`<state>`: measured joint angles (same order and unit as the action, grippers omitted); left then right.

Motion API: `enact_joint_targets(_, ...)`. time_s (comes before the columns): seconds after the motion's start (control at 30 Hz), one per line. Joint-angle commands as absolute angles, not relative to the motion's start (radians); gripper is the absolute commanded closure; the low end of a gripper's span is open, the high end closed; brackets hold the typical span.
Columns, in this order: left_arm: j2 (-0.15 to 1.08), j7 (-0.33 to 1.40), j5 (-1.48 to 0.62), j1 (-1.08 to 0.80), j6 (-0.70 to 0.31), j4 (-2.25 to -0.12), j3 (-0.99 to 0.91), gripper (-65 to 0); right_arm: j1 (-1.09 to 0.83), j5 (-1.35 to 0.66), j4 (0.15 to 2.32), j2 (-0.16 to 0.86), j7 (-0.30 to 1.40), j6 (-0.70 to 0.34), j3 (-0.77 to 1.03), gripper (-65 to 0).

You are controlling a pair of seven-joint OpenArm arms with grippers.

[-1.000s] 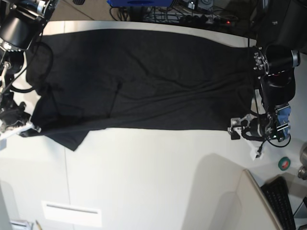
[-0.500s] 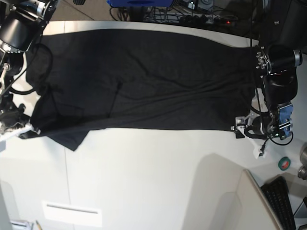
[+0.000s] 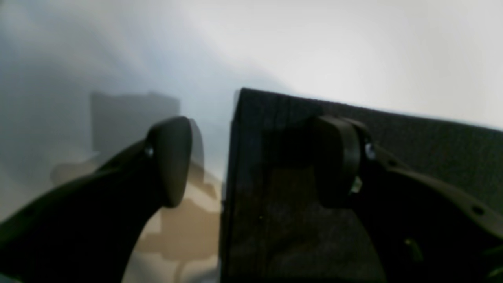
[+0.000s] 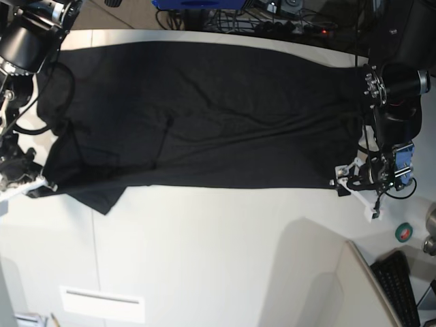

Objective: Layout the t-shirt on the table in an organized manner, then fold the t-shirt properly
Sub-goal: 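Hold the shirt edges with both grippers and lift them over the body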

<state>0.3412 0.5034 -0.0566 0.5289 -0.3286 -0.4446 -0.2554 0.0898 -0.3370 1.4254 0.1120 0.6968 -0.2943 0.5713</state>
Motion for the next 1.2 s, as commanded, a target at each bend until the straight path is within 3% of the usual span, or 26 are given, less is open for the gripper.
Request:
enact_joint_targets(0.0,0.349,0.513,-0.058,0.541,-0.326,-0.432,-0.254,-44.8,0.108,-0.351,1.443,0.127,0.673,-0.297,0.573,0.0)
enact_joint_targets(0.13,0.343,0.499,-0.059,0.539,-0.328,-0.421,-0.254,-44.3,0.108,-0.351,1.443,0.127,0.673,-0.297,0.573,0.0)
enact_joint_targets(0.2,0.343,0.496,-0.059,0.539,-0.328,-0.421,-0.254,-39.2,0.107,-0.351,1.443,0.127,0.673,-0.297,0.573,0.0)
enact_joint_targets(0.27,0.343,0.495,-0.059,0.542,-0.329,-0.423,-0.254,-28.3,0.107,-0.351,1.443,0.127,0.673,-0.297,0.573,0.0)
enact_joint_targets(0.4,0.341,0.495,-0.068,0.549,-0.329,-0.423,-0.255,0.0,0.105,-0.351,1.442,0.127,0.671,-0.297,0.573,0.0)
enact_joint_targets(0.73,0.302,0.582,-0.071,0.578,-0.328,-0.651,-0.262,0.0,0.220,-0.351,1.241,0.160,0.664,-0.298,0.573,0.0)
enact_joint_targets(0.97,0.271,0.618,-0.071,0.645,-0.328,-0.697,-0.263,0.0,0.318,-0.351,1.043,0.263,0.493,-0.298,0.424,0.0)
enact_joint_targets(1.17,0.252,0.641,-0.071,0.711,-0.326,-0.699,-0.265,0.0,0.360,-0.351,1.030,0.289,0.424,-0.297,0.378,0.0)
